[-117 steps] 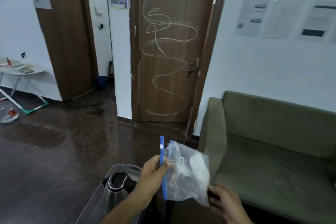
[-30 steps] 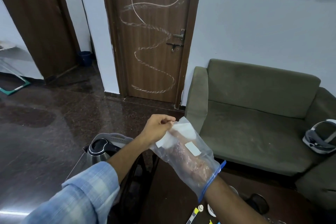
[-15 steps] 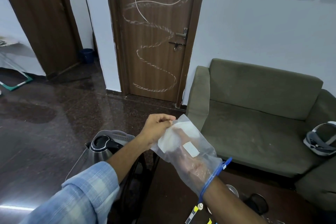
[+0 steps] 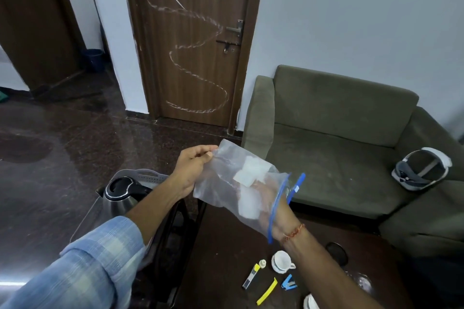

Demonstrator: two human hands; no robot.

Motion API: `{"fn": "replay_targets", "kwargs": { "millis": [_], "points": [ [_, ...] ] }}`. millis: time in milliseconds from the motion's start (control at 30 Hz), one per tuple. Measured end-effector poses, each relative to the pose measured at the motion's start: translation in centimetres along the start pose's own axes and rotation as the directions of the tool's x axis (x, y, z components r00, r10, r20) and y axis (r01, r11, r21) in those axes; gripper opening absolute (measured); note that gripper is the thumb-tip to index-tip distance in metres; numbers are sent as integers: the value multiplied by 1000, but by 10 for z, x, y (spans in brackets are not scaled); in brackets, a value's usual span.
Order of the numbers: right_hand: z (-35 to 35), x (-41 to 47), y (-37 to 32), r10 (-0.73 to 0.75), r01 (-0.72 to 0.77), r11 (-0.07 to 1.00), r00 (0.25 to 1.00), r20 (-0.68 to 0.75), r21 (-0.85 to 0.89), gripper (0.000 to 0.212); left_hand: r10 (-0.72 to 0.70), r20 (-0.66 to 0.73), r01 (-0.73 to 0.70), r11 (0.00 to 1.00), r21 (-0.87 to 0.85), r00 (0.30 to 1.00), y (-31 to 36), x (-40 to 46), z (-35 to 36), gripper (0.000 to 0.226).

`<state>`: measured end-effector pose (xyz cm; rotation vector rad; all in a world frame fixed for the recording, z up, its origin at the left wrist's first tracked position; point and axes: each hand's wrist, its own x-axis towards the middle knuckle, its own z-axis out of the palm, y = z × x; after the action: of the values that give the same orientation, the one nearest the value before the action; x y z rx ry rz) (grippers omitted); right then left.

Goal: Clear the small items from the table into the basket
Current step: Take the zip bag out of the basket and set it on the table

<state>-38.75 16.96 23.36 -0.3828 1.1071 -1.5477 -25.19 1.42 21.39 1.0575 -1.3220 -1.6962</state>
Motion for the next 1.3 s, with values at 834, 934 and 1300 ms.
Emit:
{"fn": "replay_targets", "kwargs": {
  "millis": [834, 934, 1300],
  "points": [
    [-309, -48, -102, -4, -337, 686, 884, -467, -644, 13, -30, 84, 38, 995, -97, 996, -68, 21, 97, 27],
    [-363, -25, -97, -52, -419, 541, 848, -527, -729, 21, -23, 47, 28, 994, -103, 999, -75, 23, 120, 24],
    [-488, 52, -50, 81, -506, 209, 861, -501, -837, 24, -169, -127, 150, 978, -145, 977, -110, 18, 211, 23]
  ]
}}
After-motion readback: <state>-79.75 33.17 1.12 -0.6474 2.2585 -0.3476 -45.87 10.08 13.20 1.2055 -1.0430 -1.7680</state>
